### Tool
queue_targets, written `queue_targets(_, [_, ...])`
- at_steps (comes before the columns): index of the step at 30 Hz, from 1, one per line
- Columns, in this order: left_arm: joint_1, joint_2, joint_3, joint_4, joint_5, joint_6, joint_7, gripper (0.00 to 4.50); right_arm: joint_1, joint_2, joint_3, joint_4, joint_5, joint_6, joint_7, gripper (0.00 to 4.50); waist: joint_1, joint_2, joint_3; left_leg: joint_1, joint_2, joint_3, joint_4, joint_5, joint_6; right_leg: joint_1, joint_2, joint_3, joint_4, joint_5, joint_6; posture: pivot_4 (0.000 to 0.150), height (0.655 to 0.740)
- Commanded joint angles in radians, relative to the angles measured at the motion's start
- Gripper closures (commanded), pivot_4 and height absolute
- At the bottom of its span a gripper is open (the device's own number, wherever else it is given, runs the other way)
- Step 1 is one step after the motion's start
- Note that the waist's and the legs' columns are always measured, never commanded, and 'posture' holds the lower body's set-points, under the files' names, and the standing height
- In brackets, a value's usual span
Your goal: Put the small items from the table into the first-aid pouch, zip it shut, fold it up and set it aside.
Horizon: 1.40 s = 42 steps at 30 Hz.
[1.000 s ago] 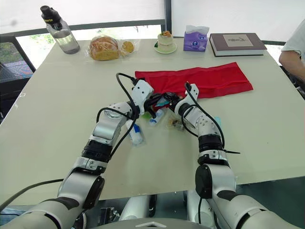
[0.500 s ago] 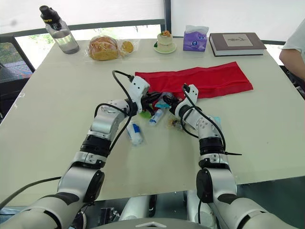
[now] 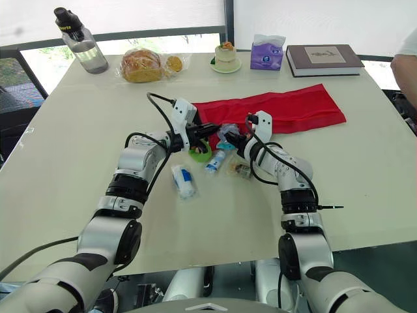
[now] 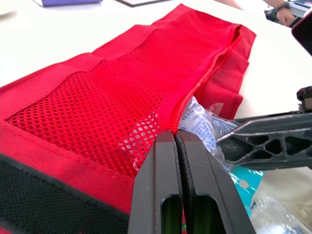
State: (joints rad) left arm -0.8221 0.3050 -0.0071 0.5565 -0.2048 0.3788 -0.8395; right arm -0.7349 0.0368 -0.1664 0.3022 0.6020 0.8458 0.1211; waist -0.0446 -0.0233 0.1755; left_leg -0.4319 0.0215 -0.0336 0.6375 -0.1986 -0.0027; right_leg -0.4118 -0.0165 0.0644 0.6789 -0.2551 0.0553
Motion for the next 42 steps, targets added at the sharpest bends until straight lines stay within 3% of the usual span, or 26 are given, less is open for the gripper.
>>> queue_targets(1, [-0.008, 0.01, 0.013, -0.043, -0.03, -0.005, -0.03, 4.5, -0.014, 0.011, -0.006, -0.007, -0.008, -0.02, 0.001, 2.69, 0.0, 0.0, 0.0, 0.0, 0.0, 0.0, 0.0, 0.0, 0.0, 0.0, 0.0, 0.0, 0.0, 0.0, 0.0, 0.15, 0.74])
queue_targets(20, [0.057, -0.006, -0.023, -0.116, -0.023, 0.012, -0.071, 4.5, -0.227, 0.088, -0.076, 0.326, -0.1, -0.252, -0.034, 2.69, 0.0, 0.0, 0.0, 0.0, 0.0, 0.0, 0.0, 0.0, 0.0, 0.0, 0.0, 0.0, 0.0, 0.0, 0.0, 0.15, 0.74])
queue_targets(42, [0.001, 0.011, 0.03, -0.002, -0.043, -0.003, -0.046, 4.5, 0.044, -0.048, -0.05, -0.116, -0.026, 0.039, 0.063, 2.69, 0.001, 0.0, 0.0, 0.0, 0.0, 0.0, 0.0, 0.0, 0.0, 0.0, 0.0, 0.0, 0.0, 0.0, 0.0, 0.15, 0.74])
